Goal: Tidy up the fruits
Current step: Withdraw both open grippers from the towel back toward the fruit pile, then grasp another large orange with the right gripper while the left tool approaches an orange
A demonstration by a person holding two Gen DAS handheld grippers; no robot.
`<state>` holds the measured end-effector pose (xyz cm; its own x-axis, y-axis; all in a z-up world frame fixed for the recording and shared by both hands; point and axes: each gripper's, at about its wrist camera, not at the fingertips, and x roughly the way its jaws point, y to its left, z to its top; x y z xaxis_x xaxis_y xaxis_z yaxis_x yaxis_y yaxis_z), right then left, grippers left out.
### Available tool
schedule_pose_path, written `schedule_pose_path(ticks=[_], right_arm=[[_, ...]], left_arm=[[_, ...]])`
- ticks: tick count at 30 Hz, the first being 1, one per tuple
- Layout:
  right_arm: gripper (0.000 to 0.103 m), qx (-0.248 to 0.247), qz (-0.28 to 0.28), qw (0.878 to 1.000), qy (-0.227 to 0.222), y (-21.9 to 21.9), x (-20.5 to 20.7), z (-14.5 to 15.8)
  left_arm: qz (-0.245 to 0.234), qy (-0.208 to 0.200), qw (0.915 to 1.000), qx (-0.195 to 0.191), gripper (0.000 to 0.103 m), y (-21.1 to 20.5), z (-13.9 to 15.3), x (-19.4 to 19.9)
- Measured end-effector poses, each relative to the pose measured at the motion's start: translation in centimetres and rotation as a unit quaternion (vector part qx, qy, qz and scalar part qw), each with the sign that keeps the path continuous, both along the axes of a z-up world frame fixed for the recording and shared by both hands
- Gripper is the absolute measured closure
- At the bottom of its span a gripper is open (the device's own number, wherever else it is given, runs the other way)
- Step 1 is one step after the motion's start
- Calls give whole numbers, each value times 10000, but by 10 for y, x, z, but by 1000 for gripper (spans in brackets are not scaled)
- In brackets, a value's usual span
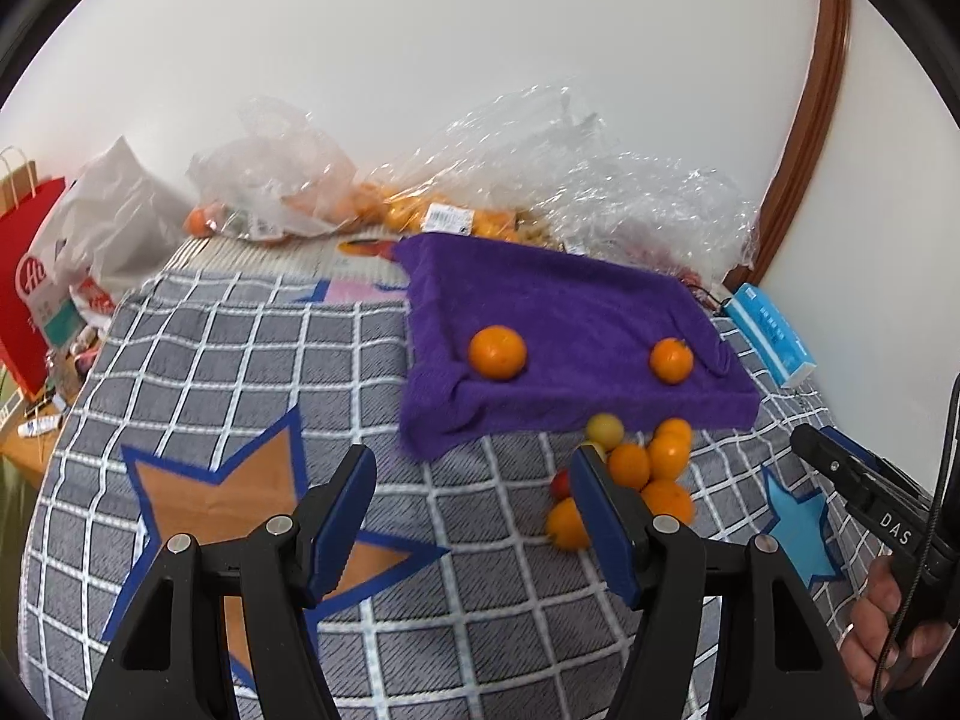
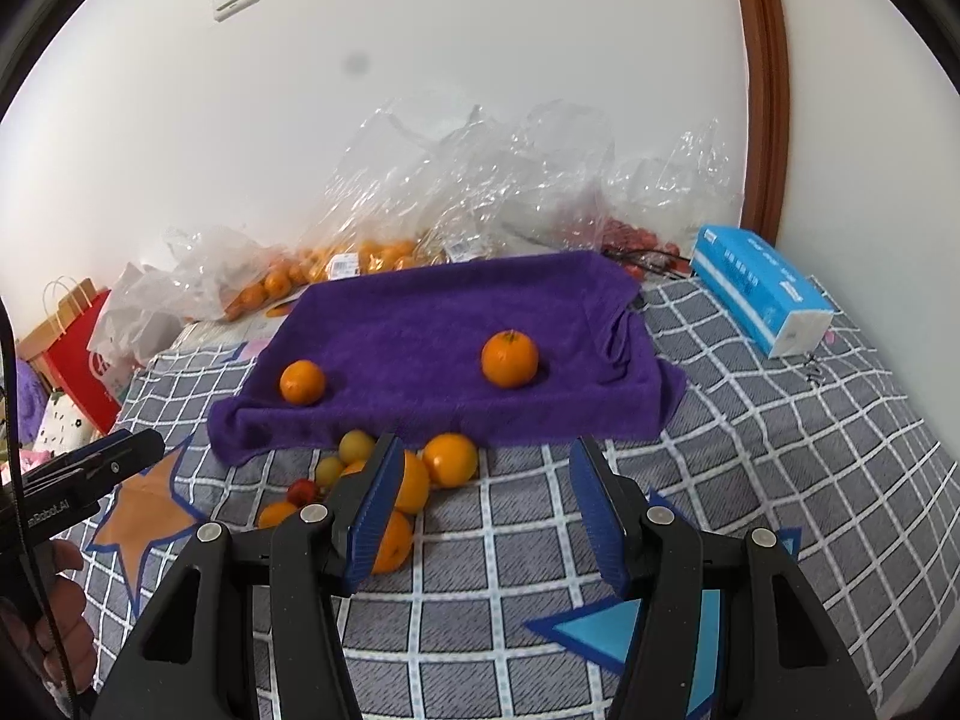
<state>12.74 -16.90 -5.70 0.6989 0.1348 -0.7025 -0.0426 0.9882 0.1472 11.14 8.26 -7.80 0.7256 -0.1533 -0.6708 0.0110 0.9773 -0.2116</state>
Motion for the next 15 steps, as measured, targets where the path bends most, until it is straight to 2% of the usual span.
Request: schedule_pose_path(ticks=[7, 15], right_arm=[[46, 50, 66, 9999, 84, 4, -5, -11], [56, 62, 160, 9993, 326, 9, 0, -32]], left_arm=[[64, 242, 9997, 51, 39, 6, -20, -2], [110, 476, 9987, 128, 39, 7, -41, 5]])
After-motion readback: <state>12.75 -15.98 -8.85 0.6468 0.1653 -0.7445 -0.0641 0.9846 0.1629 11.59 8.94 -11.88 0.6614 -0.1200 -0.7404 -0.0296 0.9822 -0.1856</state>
